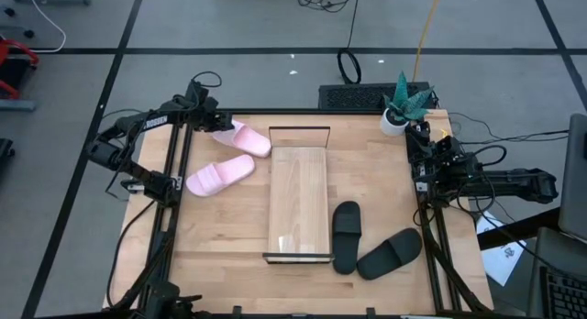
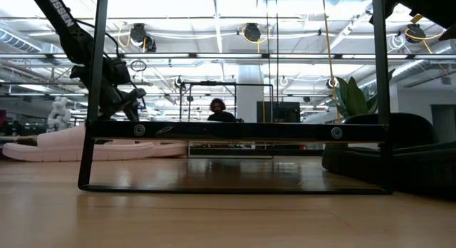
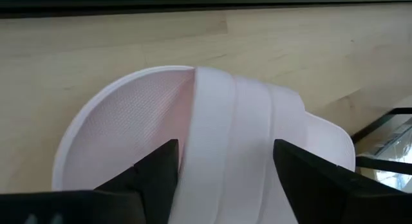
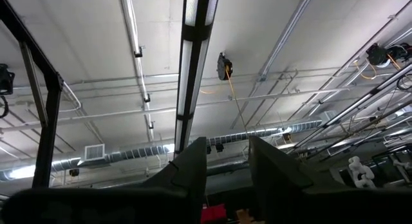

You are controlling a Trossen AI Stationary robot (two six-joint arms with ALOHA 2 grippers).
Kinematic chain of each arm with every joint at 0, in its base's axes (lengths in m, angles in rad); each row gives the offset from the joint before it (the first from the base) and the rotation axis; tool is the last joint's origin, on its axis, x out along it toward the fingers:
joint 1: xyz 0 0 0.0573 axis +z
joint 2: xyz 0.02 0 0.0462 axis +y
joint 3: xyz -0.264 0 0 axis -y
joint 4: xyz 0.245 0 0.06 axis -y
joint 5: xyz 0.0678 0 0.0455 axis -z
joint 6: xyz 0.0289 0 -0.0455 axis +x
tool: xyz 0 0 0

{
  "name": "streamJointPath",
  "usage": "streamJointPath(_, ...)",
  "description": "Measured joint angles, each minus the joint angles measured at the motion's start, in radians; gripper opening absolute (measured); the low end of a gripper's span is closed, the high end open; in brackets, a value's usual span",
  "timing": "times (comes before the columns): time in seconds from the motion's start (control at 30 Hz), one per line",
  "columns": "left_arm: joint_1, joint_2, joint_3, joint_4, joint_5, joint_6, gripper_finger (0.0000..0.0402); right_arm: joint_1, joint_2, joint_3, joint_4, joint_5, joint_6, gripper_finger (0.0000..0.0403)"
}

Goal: Pick and place slides into the shelf
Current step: Put the top pink slide on the shelf

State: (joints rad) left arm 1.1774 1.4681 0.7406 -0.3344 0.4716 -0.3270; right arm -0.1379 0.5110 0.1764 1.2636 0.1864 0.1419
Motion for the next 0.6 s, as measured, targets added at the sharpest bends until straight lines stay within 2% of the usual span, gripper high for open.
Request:
streamJointPath(0.13,0.0,0.0,0.0,-0.004,0.003,0.016,0.0189,0.0,0.0,0.0,0.0,0.0,0.0,0.0107)
streamJointPath(0.47,0.002,0.0,0.0,-0.007,0.024,0.037,0.0024,0.0,0.0,0.0,0.0,0.0,0.003,0.0107)
streamJointPath(0.6,0.019,0.0,0.0,-0.004,0.028,0.035,0.0007,0.0,0.0,0.0,0.0,0.0,0.003,0.0107)
